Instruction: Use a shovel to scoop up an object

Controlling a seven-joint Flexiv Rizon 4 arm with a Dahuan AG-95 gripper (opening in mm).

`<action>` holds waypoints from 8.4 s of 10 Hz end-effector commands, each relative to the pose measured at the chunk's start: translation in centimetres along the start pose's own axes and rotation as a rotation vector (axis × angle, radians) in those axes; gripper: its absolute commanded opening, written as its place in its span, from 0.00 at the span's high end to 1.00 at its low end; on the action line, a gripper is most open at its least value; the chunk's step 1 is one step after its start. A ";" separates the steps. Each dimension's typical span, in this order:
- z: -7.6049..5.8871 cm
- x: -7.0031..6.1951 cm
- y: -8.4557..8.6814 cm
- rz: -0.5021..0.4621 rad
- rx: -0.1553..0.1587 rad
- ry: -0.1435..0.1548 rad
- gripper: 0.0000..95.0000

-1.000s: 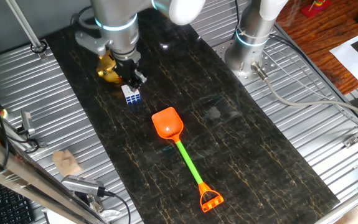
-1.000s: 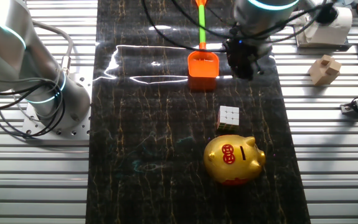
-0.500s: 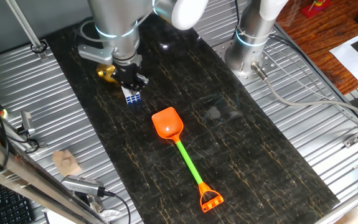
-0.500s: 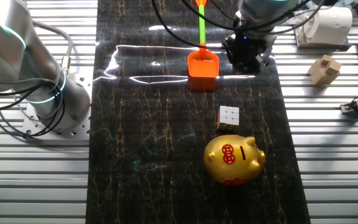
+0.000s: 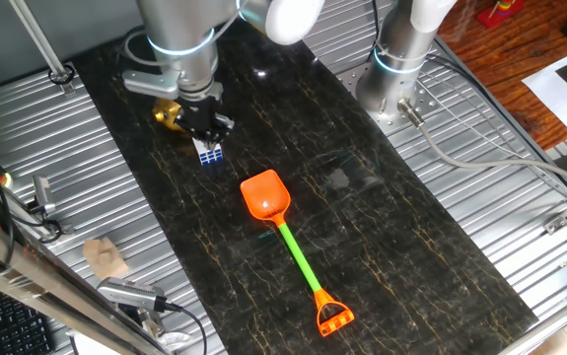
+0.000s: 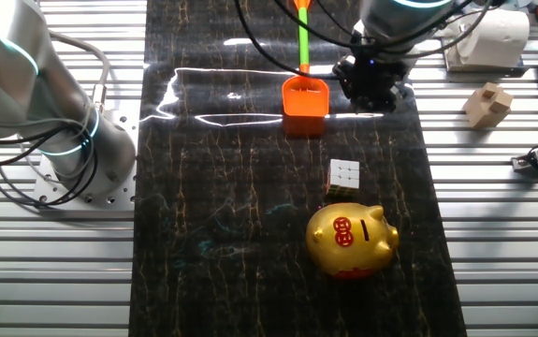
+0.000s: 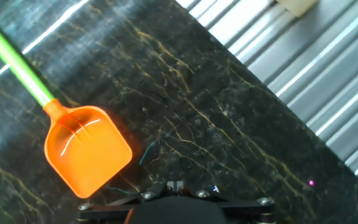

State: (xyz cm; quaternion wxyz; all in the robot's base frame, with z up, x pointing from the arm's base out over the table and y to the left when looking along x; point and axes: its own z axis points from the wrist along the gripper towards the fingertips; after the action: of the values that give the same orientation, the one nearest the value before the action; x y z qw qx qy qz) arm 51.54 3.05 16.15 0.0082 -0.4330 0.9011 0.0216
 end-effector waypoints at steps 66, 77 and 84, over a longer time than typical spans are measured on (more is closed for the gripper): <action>12.8 -18.7 22.8 -0.548 -0.062 0.017 0.60; 14.7 -17.8 23.5 -0.523 -0.047 0.019 0.60; 15.2 -17.3 23.9 -0.504 -0.042 0.012 0.60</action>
State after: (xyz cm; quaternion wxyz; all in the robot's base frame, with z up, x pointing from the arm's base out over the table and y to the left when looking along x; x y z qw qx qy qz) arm 43.54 32.17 2.22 -0.0001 -0.6431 0.7650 0.0350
